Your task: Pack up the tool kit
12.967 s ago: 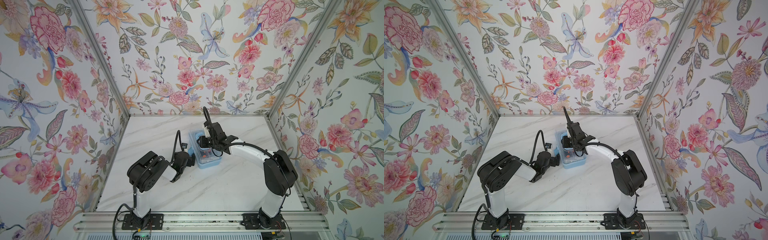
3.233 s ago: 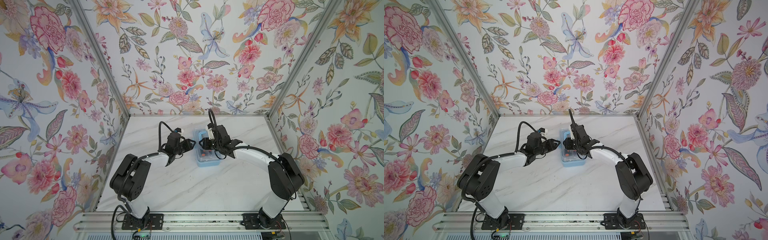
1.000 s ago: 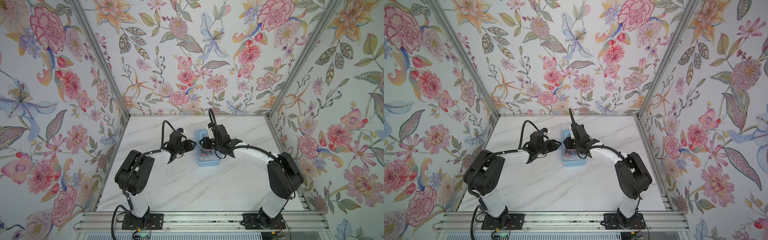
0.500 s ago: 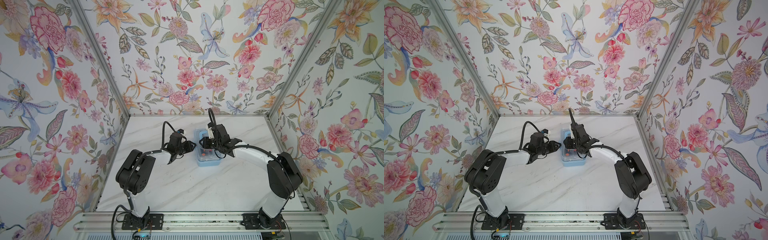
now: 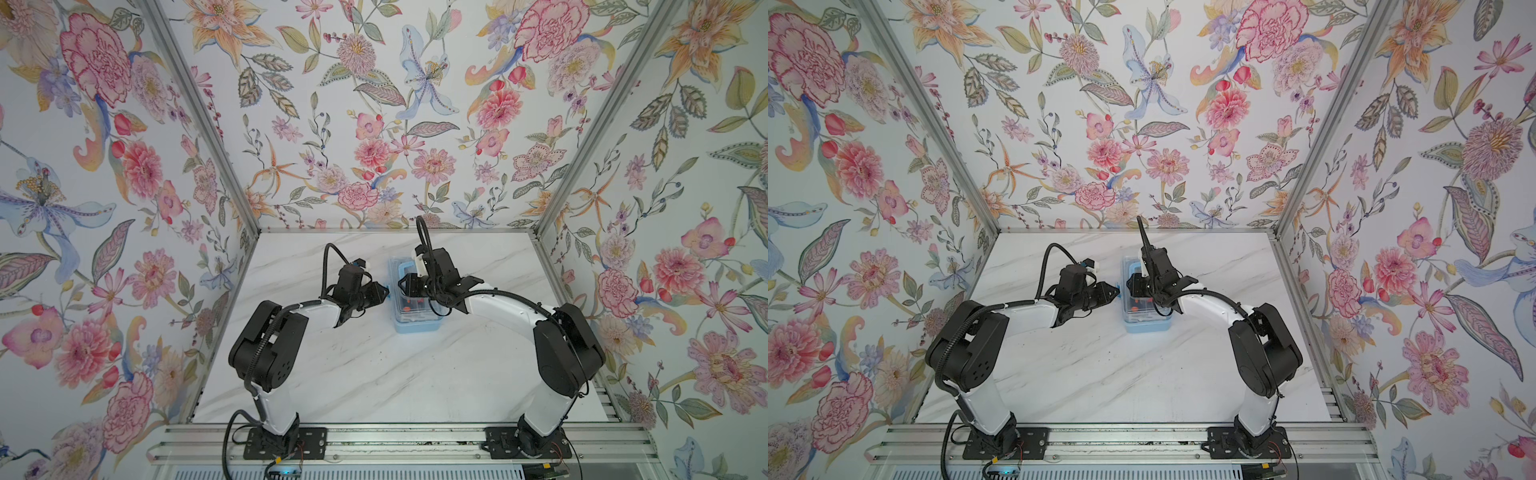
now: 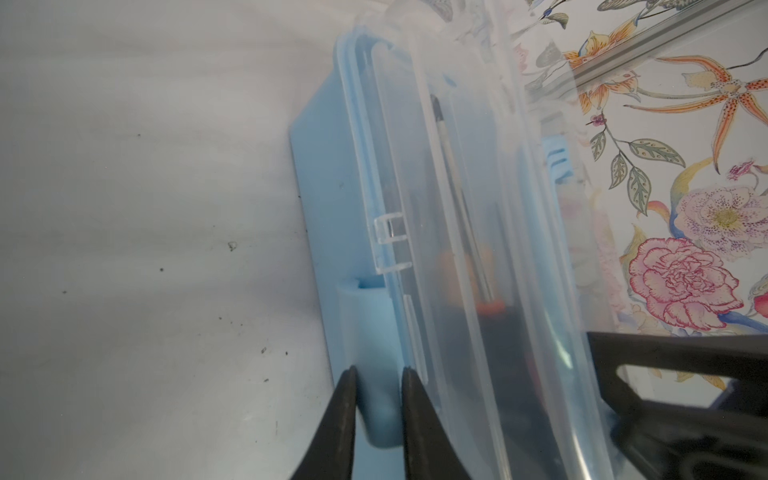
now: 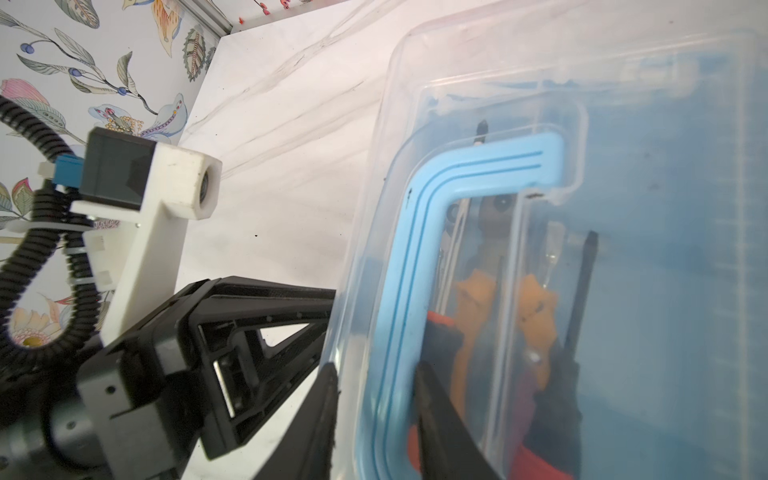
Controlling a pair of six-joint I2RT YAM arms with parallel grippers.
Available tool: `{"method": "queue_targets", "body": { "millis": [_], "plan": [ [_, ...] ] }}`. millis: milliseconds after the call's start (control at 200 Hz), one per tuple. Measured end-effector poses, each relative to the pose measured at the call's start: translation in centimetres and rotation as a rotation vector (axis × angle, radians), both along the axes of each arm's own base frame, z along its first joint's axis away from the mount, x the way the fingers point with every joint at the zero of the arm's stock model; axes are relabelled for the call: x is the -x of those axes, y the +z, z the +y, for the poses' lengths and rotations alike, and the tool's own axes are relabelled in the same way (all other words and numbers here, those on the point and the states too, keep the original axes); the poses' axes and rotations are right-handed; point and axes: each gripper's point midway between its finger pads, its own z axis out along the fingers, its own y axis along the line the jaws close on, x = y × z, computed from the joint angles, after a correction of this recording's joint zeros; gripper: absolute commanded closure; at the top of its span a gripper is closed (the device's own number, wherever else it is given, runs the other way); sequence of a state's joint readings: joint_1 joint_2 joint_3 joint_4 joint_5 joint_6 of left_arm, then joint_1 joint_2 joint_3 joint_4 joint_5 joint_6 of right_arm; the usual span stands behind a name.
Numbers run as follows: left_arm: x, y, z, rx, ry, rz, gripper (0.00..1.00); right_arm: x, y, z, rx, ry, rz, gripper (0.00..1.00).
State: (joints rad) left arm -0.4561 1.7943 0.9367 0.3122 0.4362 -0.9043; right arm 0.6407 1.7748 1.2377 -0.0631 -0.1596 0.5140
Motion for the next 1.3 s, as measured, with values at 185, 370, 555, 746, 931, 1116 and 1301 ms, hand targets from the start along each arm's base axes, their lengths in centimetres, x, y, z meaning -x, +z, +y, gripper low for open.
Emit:
{"method": "queue_targets", "body": {
  "millis": [185,370,555,746,931,1116,1301],
  "plan": [
    [0.1,-0.2,0.6,-0.019,0.012,0.023,0.81,0.0,0.0,0.0,0.000,0.000,0.000,0.68],
    [0.3,0.2,0.7,-0.031,0.003,0.028,0.81,0.0,0.0,0.0,0.000,0.000,0.000,0.68],
    [0.6,1.4,0.6,-0.028,-0.011,0.021,0.81,0.0,0.0,0.0,0.000,0.000,0.000,0.68],
    [0.8,2.3,0.7,-0.025,-0.012,0.013,0.81,0.0,0.0,0.0,0.000,0.000,0.000,0.68],
    [1.0,1.8,1.1,-0.043,-0.010,0.029,0.70,0.0,0.0,0.0,0.000,0.000,0.000,0.67],
    [0.7,2.2,2.2,-0.064,0.017,0.016,0.62,0.0,0.0,0.0,0.001,-0.001,-0.001,0.67],
    [0.5,2.4,3.1,-0.091,0.032,0.005,0.61,0.0,0.0,0.1,0.001,-0.001,-0.002,0.67]
  ]
}}
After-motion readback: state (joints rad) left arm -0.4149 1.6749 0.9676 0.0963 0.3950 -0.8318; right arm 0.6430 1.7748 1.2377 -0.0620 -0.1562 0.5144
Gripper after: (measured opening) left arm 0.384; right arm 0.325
